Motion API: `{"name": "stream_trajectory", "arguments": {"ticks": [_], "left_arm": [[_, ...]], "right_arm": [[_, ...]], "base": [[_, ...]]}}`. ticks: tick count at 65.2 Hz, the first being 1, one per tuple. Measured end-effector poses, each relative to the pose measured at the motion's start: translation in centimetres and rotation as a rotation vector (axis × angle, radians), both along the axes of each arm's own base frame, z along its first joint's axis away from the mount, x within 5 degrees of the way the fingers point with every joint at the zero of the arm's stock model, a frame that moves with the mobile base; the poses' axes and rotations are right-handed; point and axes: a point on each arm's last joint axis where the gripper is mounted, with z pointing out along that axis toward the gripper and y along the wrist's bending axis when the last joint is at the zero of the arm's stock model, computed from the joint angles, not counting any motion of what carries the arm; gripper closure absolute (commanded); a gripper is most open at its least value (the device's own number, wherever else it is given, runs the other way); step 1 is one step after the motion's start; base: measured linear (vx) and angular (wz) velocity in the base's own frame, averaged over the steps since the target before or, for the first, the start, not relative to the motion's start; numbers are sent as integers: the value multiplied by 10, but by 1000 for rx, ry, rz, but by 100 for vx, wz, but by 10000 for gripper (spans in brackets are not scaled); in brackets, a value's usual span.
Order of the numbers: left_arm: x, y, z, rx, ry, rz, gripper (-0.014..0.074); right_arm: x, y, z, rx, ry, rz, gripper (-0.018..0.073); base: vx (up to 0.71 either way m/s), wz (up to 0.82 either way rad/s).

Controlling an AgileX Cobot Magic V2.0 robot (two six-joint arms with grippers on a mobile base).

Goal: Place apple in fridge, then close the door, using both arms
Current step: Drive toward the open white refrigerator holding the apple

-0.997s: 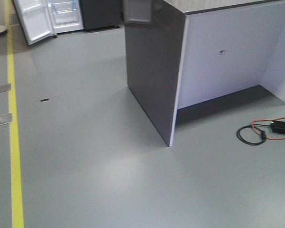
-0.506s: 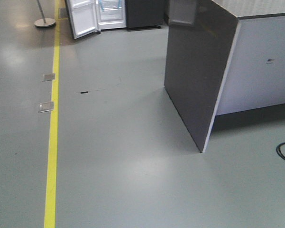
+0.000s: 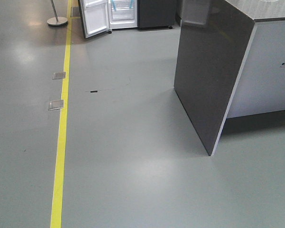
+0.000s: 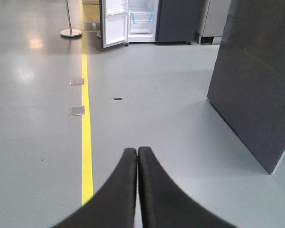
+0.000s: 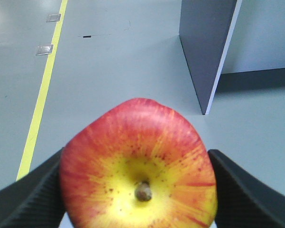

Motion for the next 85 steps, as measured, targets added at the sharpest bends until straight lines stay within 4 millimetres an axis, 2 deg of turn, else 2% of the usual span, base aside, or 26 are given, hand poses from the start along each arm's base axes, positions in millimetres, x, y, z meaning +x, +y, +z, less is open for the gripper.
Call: {"name": "stream_trajectory", "arguments": {"ticks": [85], "left_arm": [[0, 0, 0, 0, 0, 0, 601]], "right_arm": [[0, 0, 0, 0, 0, 0, 474]], "base": [[10, 5]]}}
